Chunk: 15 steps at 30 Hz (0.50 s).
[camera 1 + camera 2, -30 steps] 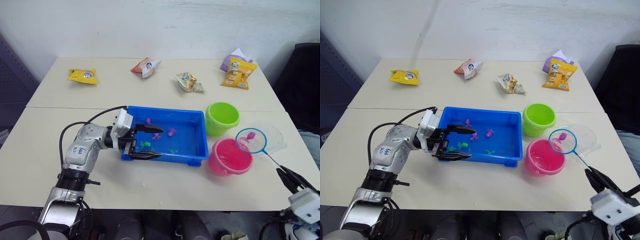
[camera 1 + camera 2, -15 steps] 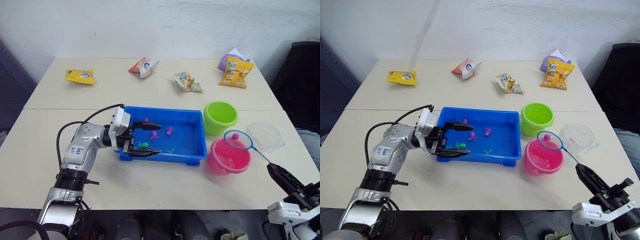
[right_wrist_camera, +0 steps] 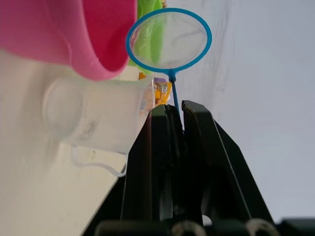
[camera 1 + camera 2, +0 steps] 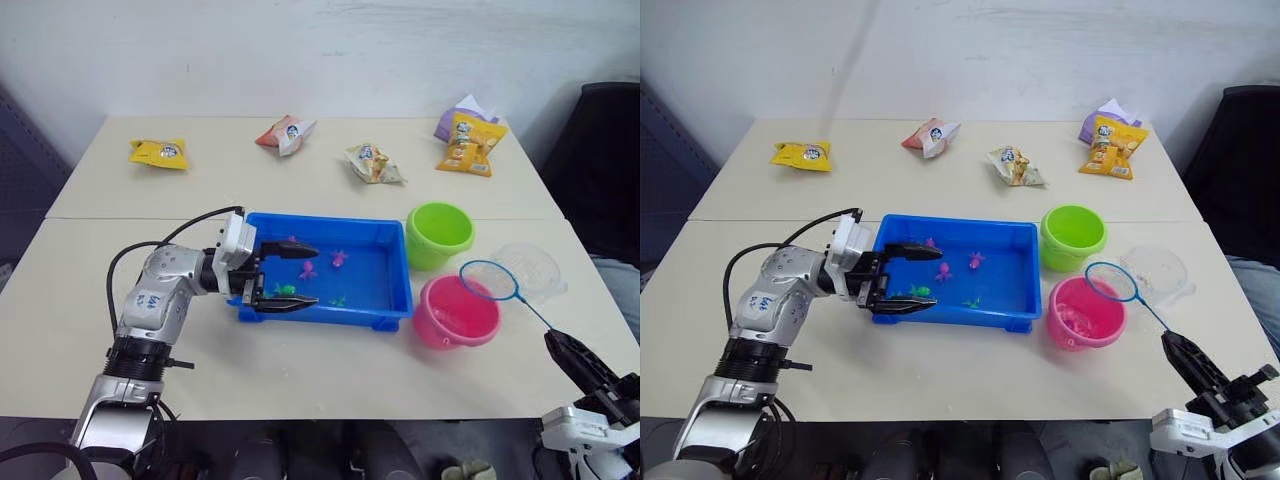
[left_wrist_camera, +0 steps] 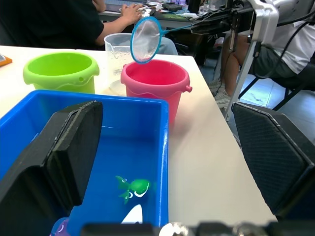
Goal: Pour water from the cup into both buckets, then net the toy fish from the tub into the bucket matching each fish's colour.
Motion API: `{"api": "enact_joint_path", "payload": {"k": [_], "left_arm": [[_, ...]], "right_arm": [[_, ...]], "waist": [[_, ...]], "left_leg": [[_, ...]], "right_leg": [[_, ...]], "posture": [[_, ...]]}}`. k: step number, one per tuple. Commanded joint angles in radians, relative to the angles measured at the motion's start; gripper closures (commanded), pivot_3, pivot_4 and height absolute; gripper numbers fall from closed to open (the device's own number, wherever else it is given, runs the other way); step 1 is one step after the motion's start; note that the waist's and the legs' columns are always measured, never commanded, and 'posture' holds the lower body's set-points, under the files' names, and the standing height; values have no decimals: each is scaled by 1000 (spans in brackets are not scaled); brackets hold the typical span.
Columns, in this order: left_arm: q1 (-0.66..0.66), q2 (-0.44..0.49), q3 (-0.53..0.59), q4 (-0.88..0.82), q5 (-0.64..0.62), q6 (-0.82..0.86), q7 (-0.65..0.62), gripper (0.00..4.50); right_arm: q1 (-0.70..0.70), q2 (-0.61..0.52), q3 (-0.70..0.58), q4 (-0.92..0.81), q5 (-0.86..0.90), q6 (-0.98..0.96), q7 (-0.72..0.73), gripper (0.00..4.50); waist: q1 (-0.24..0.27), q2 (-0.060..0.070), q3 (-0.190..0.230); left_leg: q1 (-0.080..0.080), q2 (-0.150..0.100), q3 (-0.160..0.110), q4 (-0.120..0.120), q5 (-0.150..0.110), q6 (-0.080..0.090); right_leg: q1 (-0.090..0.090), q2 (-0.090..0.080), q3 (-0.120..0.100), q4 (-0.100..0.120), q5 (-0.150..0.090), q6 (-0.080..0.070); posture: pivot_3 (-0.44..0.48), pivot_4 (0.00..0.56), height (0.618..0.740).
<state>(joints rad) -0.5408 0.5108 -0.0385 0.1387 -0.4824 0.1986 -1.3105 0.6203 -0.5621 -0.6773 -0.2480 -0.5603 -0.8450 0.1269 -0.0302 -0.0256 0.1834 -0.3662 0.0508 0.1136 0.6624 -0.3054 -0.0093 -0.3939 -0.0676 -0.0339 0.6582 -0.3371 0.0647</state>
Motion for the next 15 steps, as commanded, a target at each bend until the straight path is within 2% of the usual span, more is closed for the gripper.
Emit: {"api": "enact_joint_path", "payload": {"k": [1,4,5,9,12,15], "left_arm": [[-7,40,60,59,9,-40,2,22],[-4,87,97,124,26,-72,0,22],[-1,100,103,137,28,-75,-4,22],[25,137,151,151,26,-95,22,22],[72,164,192,123,24,-103,52,22],[111,179,232,94,33,-137,91,22]], "right_arm": [[13,-79,100,-142,413,215,176,4500],[-39,-167,238,-354,857,596,281,4500],[-59,-204,258,-410,938,720,297,4500],[-241,-335,336,-500,1104,1111,272,4500],[-469,-394,461,-497,1172,1328,275,4500],[-681,-451,580,-450,1188,1634,233,4500]], "waist": [[-4,0,0],[-13,0,0],[-12,0,0],[3,0,0],[3,-1,0],[3,0,0]], "left_leg": [[0,0,0,0,0,0],[3,2,1,0,-1,1],[3,3,1,0,-1,1],[1,4,0,0,-1,2],[-2,3,-2,1,-2,4],[-4,2,-3,1,-4,7]], "right_leg": [[0,0,0,0,0,0],[1,1,2,1,0,0],[1,1,2,1,0,0],[0,1,1,1,0,0],[-1,-2,-2,0,0,-1],[-3,-5,-6,0,0,-1]], "posture": [[0,150,740],[0,150,740],[0,150,740],[0,150,740],[0,150,740],[0,150,740]]}}
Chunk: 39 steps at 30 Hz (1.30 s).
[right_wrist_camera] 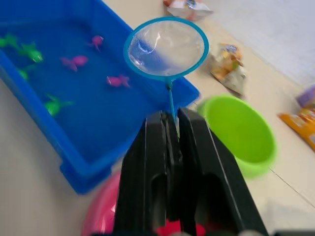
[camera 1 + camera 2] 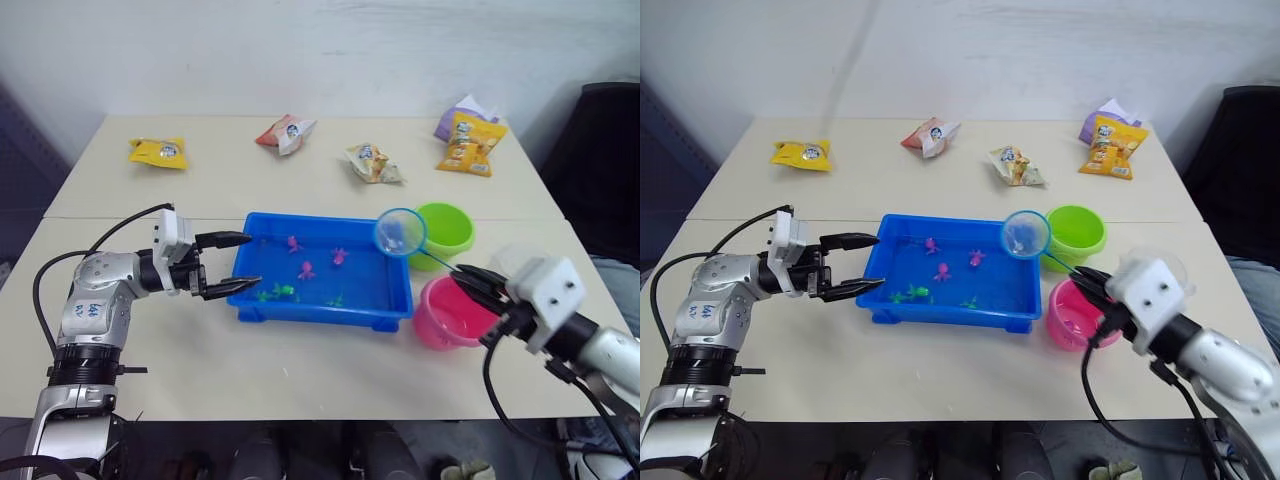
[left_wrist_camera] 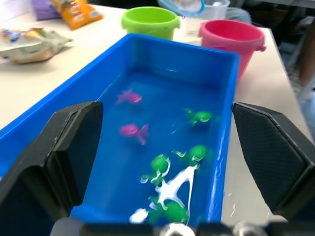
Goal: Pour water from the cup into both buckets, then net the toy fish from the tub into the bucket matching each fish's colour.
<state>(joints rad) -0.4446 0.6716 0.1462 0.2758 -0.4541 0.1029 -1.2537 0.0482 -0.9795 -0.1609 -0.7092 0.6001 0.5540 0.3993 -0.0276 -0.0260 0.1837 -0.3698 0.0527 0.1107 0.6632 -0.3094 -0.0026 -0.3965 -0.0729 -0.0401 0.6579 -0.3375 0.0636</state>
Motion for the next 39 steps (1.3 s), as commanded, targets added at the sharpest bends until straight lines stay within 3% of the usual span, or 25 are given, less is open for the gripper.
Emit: {"api": "enact_joint_path", "payload": {"k": [1,8,14,18,25,30,39], "left_arm": [[30,22,59,-57,2,-43,46,22],[131,25,101,-163,-16,-33,106,22],[192,14,104,-248,-32,-5,146,22],[217,7,103,-287,-40,11,166,22],[229,-7,99,-319,-39,21,196,22],[214,-8,94,-316,-38,28,203,22],[157,24,62,-271,-39,37,125,22]], "right_arm": [[-183,-29,100,33,34,312,-50,4500],[-586,-4,388,130,-78,625,-42,4500],[-739,96,444,176,-33,863,-3,4500],[-815,128,494,223,-63,895,17,4500],[-828,255,454,295,-112,870,-21,4500],[-803,361,354,310,-94,878,-29,4500],[-602,358,202,150,-47,667,74,4500]], "waist": [[1,0,0],[-1,1,1],[-1,1,1],[-3,2,1],[-5,2,1],[-4,2,1],[0,2,1]], "left_leg": [[-1,-1,-1,0,0,0],[-7,-4,-6,0,0,0],[-8,-4,-8,-1,0,0],[-8,-4,-8,-1,0,1],[-8,-4,-8,-2,0,1],[-9,-4,-7,-2,0,1],[-13,-4,-9,-2,0,1]], "right_leg": [[-1,-1,-1,0,0,0],[-2,-6,-8,-2,0,-1],[-2,-6,-10,-3,0,-1],[-3,-7,-10,-4,0,-1],[-3,-6,-10,-3,0,-1],[-3,-6,-10,-3,0,-1],[-5,-6,-13,-4,0,0]], "posture": [[0,150,740],[0,150,740],[0,150,740],[0,150,740],[0,150,740],[0,150,740],[0,150,740]]}}
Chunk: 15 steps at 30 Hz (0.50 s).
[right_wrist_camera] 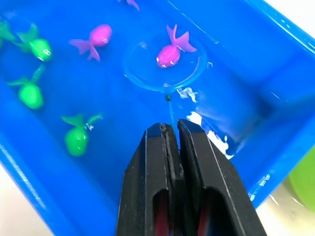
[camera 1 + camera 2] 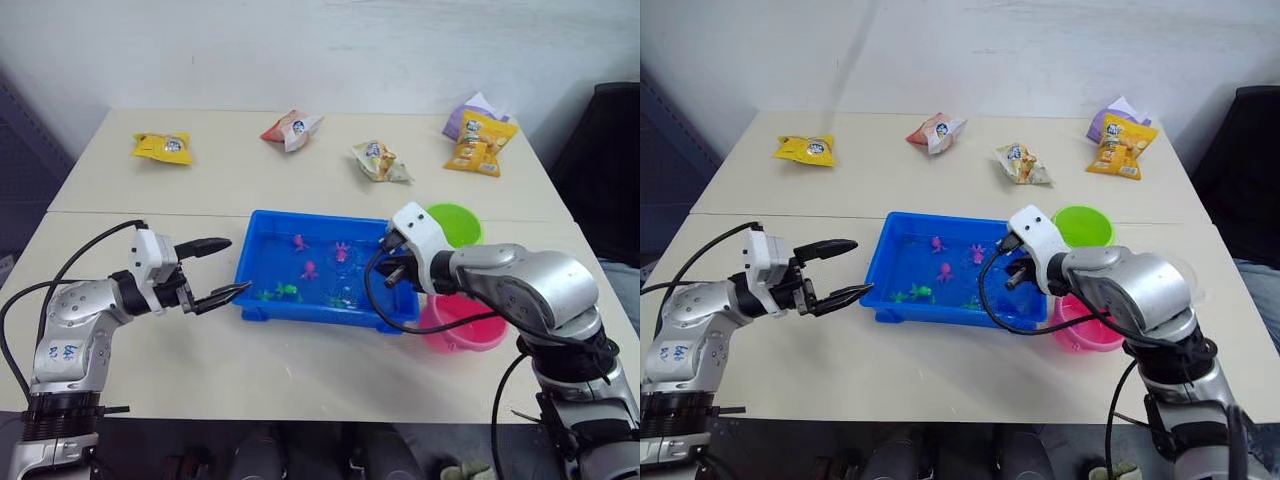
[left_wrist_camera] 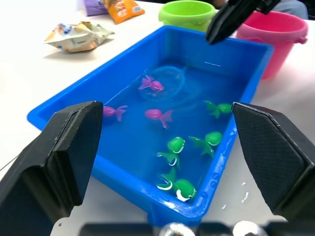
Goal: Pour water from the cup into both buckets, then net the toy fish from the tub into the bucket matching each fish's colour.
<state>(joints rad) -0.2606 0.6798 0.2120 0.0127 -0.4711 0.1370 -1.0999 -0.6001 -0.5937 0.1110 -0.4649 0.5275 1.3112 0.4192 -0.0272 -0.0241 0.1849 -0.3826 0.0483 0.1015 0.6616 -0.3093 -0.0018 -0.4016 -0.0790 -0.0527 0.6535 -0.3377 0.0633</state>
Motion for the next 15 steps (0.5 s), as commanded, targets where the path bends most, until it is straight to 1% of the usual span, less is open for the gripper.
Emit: {"api": "enact_joint_path", "payload": {"k": [1,2,5,7,10,12,13,15], "left_arm": [[-36,16,-9,-4,-23,5,-39,22],[-42,16,-13,-1,-23,7,-46,22],[-64,12,-42,-10,-26,29,-74,22],[-77,8,-60,-29,-37,52,-90,22],[-117,-18,-102,-55,-55,83,-107,22],[-152,-44,-128,-57,-67,98,-113,22],[-163,-52,-135,-56,-70,102,-115,22],[-197,-79,-157,-47,-78,118,-122,22]], "right_arm": [[81,-39,-97,-118,37,-115,74,4500],[106,-47,-116,-134,44,-134,87,4500],[190,-21,-285,-197,154,-155,125,4500],[216,-39,-342,-221,186,-146,130,4500],[293,-88,-459,-277,221,-189,162,4500],[372,-106,-557,-323,251,-229,186,4500],[401,-113,-587,-337,263,-243,193,4500],[516,-114,-665,-378,270,-312,243,4500]], "waist": [[-1,0,0],[-1,0,0],[0,0,0],[-2,0,0],[0,0,0],[3,0,0],[6,0,0],[6,0,0]], "left_leg": [[-1,0,0,0,0,0],[-3,0,0,0,0,0],[-5,-1,0,1,1,0],[-5,-1,0,1,1,0],[-5,-1,0,1,1,1],[-5,-1,-1,1,1,1],[-5,-1,-1,1,1,1],[-5,-1,-1,1,1,1]], "right_leg": [[-1,0,0,0,0,0],[-3,0,0,0,0,1],[-5,0,0,0,1,1],[-5,0,0,0,0,1],[-5,0,0,1,1,1],[-5,1,0,1,1,1],[-5,1,0,1,1,1],[-5,1,0,0,1,1]], "posture": [[0,150,740],[0,150,740],[0,150,740],[0,150,740],[0,150,740],[0,150,740],[0,150,740],[0,150,740]]}}
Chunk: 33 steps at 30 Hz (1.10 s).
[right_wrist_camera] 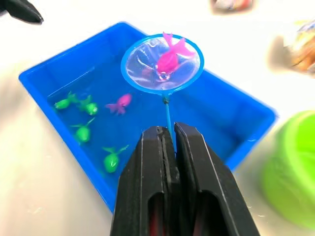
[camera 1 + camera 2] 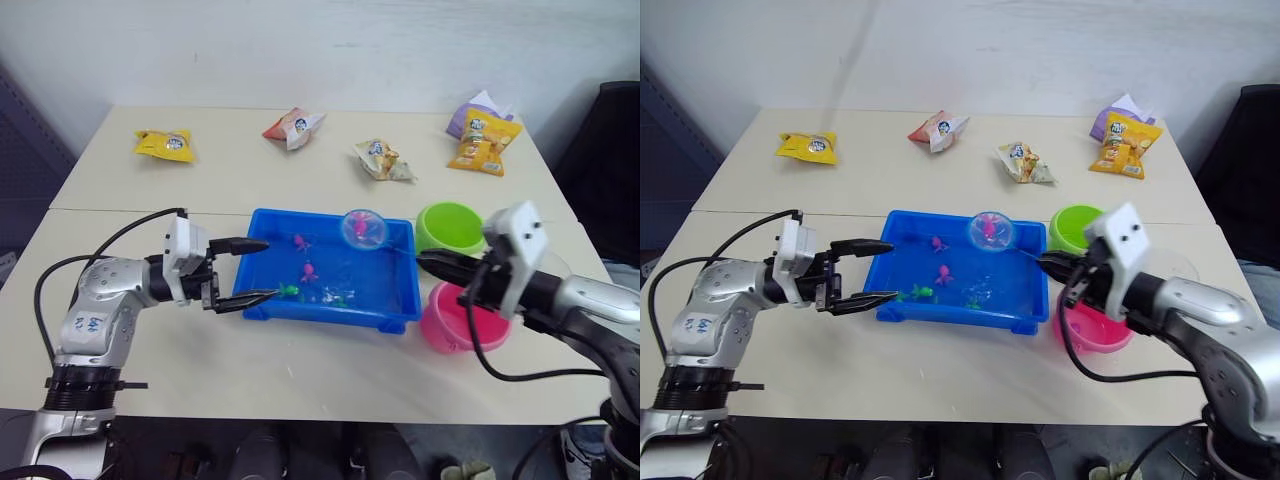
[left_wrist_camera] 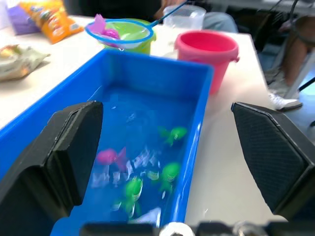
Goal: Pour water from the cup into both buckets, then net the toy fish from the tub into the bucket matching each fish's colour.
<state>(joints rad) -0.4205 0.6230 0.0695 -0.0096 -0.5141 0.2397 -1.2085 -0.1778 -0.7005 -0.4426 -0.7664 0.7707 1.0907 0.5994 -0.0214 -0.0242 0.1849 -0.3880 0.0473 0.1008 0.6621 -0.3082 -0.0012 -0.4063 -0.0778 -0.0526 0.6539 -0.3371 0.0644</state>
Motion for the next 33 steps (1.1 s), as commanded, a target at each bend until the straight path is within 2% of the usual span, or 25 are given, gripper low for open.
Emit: {"api": "enact_joint_path", "payload": {"k": [1,6,9,13,17,23,26,27,33], "left_arm": [[-54,-35,-28,-16,-37,20,-21,22],[-113,-87,-80,27,-23,19,-59,22],[-144,-102,-93,58,-18,11,-77,22],[-170,-114,-101,92,-10,1,-96,22],[-174,-122,-106,101,-7,-2,-103,22],[-157,-134,-108,84,-7,1,-96,22],[-147,-132,-101,73,-6,4,-91,22],[-145,-131,-99,70,-6,4,-89,22],[-137,-129,-94,67,-6,2,-84,22]], "right_arm": [[156,8,-151,-93,19,-141,85,4500],[434,103,-295,-103,-68,-404,163,4500],[594,157,-341,-60,-186,-609,236,4500],[720,215,-346,43,-361,-913,288,4500],[743,248,-330,172,-501,-1215,290,4500],[739,257,-317,368,-662,-1565,230,4500],[725,233,-360,478,-820,-1817,145,4500],[726,216,-373,518,-868,-1891,121,4500],[707,158,-451,654,-1107,-2190,-59,4500]], "waist": [[4,0,0],[16,0,0],[18,0,0],[19,0,0],[13,0,0],[18,0,0],[16,0,0],[15,0,0],[14,0,0]], "left_leg": [[0,0,0,0,0,0],[1,0,2,1,2,-2],[2,0,4,1,2,-2],[2,0,3,1,3,-2],[4,0,6,1,3,-2],[6,0,6,1,4,-4],[8,0,6,1,4,-4],[15,0,7,-1,3,-5],[19,1,8,-1,2,-7]], "right_leg": [[0,0,0,0,0,0],[0,2,2,0,1,1],[1,4,4,0,1,2],[1,6,5,0,1,2],[1,7,8,0,2,3],[3,8,8,0,2,3],[5,6,9,0,2,3],[11,6,9,-1,1,2],[14,6,10,-1,0,1]], "posture": [[0,150,740],[0,150,740],[0,150,740],[0,150,740],[0,150,740],[0,150,740],[0,150,740],[0,150,740],[0,150,740]]}}
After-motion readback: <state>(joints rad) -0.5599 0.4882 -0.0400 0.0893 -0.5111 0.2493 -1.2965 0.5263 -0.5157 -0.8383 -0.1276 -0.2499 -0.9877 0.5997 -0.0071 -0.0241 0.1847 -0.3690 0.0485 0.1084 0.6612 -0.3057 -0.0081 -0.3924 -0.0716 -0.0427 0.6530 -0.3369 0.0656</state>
